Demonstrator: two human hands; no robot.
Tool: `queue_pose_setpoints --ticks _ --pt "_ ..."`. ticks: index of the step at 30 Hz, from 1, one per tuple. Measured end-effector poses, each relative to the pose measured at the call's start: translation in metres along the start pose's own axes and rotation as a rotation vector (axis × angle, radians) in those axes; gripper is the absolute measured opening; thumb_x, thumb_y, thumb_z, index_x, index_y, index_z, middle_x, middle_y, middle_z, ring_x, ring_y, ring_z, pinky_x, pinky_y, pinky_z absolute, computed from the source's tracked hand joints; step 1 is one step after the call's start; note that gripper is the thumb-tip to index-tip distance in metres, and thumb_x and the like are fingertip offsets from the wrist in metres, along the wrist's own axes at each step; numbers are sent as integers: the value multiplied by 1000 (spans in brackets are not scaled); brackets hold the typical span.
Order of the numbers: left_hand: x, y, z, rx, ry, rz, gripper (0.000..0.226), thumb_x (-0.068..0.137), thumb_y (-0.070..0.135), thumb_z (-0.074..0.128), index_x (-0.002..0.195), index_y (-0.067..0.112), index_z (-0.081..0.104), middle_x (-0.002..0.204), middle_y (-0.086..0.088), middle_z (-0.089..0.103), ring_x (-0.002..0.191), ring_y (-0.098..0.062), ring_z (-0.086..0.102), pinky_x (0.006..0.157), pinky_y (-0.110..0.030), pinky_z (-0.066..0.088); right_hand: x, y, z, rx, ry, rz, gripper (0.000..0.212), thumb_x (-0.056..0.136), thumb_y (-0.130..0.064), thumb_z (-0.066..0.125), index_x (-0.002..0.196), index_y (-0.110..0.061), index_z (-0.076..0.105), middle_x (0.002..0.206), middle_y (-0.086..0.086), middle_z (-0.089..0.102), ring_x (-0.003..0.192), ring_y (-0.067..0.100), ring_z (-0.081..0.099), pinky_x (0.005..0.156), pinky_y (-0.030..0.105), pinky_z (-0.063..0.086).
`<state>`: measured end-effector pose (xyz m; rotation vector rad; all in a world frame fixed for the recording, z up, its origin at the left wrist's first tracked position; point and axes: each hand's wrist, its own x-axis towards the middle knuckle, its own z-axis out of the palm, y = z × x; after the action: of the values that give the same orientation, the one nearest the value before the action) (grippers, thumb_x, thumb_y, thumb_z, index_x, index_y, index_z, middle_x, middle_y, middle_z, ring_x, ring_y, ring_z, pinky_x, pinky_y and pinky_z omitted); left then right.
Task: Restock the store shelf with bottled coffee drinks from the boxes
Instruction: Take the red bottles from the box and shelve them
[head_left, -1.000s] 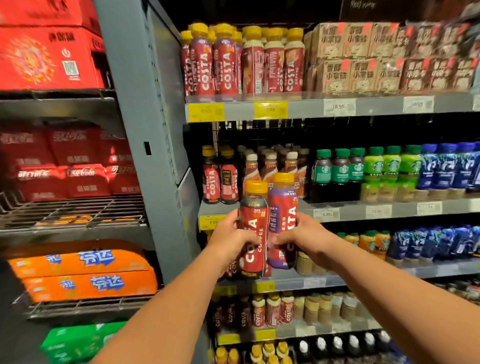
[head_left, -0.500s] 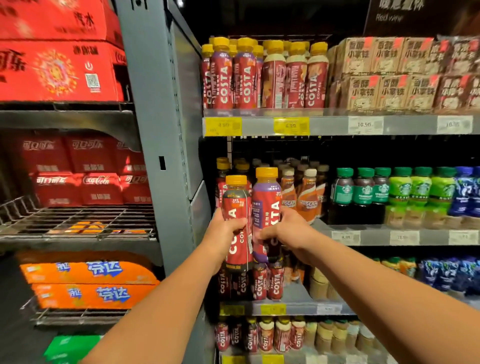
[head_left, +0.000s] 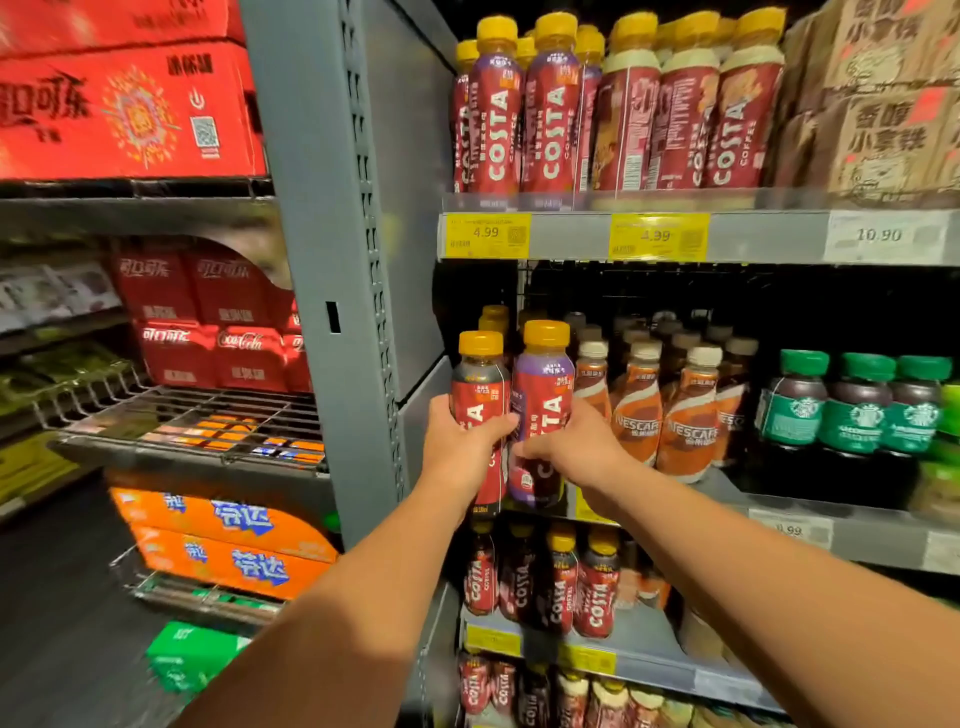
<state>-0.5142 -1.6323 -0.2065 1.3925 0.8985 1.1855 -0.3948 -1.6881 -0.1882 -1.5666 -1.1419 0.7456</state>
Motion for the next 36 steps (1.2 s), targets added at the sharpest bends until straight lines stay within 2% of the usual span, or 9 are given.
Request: queue_pose_setpoints --ticks 2,5,8,12,18,23,26,31,36 --pt "7 2 5 -7 58 39 38 75 17 77 103 23 51 99 -1 65 89 -17 65 79 -35 53 8 3 6 2 99 -15 40 70 1 78 97 -16 54 86 0 64 77 14 62 58 19 46" --pt "19 3 10 29 67 82 39 75 22 77 105 23 52 107 -3 62 97 -19 62 86 -40 51 19 6 11 17 203 2 52 68 -4 80 110 -13 50 96 1 63 87 18 61 71 27 49" --pt "30 3 14 86 72 144 41 74 26 78 107 24 55 116 -7 56 104 -21 58 93 -45 48 29 5 10 -25 255 -5 51 70 -7 81 110 -14 49 97 0 60 89 18 58 65 22 44" --pt "41 -2 20 153 66 184 38 74 29 78 105 27 56 110 -3 52 107 -23 53 96 -47 45 38 9 9 -32 309 3 51 73 -9 79 113 -16 49 96 -4 57 86 14 54 55 17 35" --pt "52 -13 21 176 73 188 42 74 27 78 110 18 59 103 -1 52 98 -18 56 86 -36 47 45 15 14 3 357 9 47 73 -6 77 108 -18 48 94 -4 58 88 17 56 56 17 37" --pt "60 -23 15 179 108 181 43 72 25 80 110 16 60 100 -1 53 93 -16 56 84 -33 47 52 21 25 -17 388 28 48 73 -8 78 104 -20 42 101 2 59 94 22 57 79 35 49" --pt "63 -27 17 195 145 209 48 72 25 80 114 16 60 98 2 52 94 -17 57 80 -30 45 56 24 30 -24 409 21 51 73 -9 78 108 -17 41 103 2 58 94 21 56 80 35 48" --pt "72 -31 24 230 188 193 56 73 29 78 123 16 55 108 -3 53 107 -24 53 93 -46 47 67 26 33 -65 459 22 47 73 -10 78 108 -15 47 100 1 58 90 19 56 73 32 45" --pt "82 -36 30 236 218 182 69 75 33 77 134 16 47 116 -4 51 115 -23 50 96 -47 46 75 30 34 -96 476 35 47 72 -10 79 110 -14 52 94 -3 55 87 15 52 72 29 41"
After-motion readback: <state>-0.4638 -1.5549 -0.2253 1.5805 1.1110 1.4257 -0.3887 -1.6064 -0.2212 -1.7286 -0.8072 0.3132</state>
